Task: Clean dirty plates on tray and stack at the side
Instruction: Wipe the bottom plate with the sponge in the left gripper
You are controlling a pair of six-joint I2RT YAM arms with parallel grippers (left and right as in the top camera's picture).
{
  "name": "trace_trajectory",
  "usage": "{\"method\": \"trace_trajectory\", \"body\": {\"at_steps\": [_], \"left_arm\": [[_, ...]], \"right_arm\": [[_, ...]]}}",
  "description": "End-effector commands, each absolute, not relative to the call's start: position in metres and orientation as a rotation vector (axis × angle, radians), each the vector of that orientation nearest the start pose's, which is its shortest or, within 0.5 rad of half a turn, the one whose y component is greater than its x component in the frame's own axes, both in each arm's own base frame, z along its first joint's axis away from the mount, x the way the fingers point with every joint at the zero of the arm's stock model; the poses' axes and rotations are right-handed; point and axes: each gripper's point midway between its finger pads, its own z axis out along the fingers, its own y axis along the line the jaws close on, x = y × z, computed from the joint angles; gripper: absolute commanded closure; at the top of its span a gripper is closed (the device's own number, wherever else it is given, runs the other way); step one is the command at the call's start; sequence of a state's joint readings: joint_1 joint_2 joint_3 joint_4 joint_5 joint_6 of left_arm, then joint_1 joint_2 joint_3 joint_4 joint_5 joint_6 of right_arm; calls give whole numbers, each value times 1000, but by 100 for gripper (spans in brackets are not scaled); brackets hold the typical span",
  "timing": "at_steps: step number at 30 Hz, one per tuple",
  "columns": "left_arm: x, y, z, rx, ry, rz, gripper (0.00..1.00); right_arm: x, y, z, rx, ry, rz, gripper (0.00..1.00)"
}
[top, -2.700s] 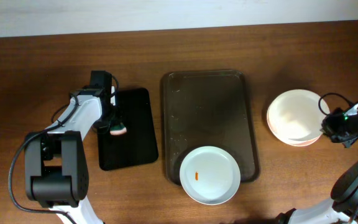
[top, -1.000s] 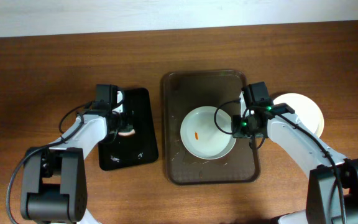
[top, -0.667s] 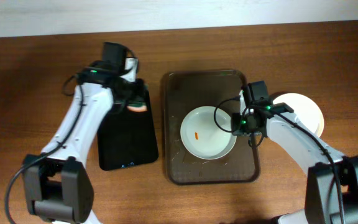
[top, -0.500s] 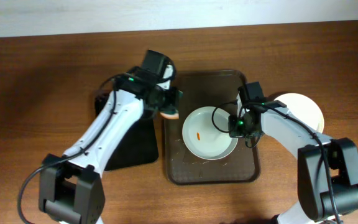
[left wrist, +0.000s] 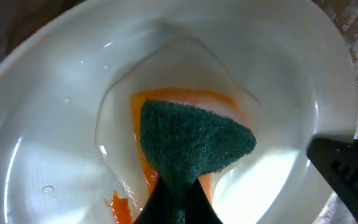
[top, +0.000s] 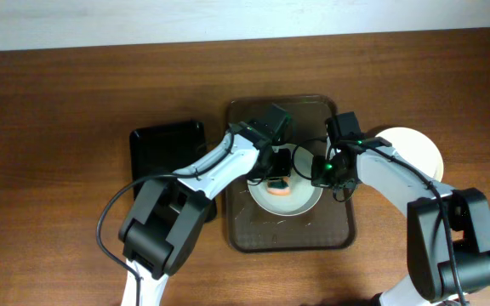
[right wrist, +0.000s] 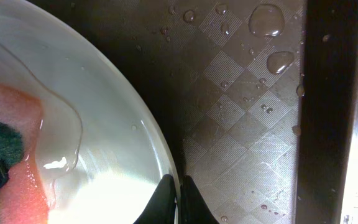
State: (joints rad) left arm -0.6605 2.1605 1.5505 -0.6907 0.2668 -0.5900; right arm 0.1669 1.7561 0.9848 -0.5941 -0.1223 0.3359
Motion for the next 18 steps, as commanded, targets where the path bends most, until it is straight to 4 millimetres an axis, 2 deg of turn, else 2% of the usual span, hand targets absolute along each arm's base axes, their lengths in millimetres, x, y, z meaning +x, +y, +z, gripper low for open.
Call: {"method": "trace_trajectory", "body": {"at_steps": [1,2,4,5,6,7,9,13,14,18], "left_arm": [[339,-301,-23,294,2995,-223,100],[333,-304,-23,348,2992,-211,100],[325,-301,-28,356,3024,-182,100],[327,-299,-28,333,3028,-180,100],[338,-280,-25,294,3014,-76,100],[347,-268,-20,338,2984,17,100],[355,-247,-14,469,2922,221,100],[367,-215,-4,498,2828,504,100],[369,-217,0,495,2823,499,100],[393,-226,48,457,2759,513,100]], "right_arm": [[327,67,-4,282,2975,182,96],[328,67,-3,281,2973,183,96],[327,67,-4,282,2977,182,96],[326,67,-4,282,2980,181,96],[326,67,-4,283,2981,180,96],[326,67,-4,283,2982,179,96],[324,67,-4,284,2988,177,96],[324,66,-4,299,2989,176,96],[323,66,-4,317,2989,177,96],[322,66,-4,347,2990,173,96]]}}
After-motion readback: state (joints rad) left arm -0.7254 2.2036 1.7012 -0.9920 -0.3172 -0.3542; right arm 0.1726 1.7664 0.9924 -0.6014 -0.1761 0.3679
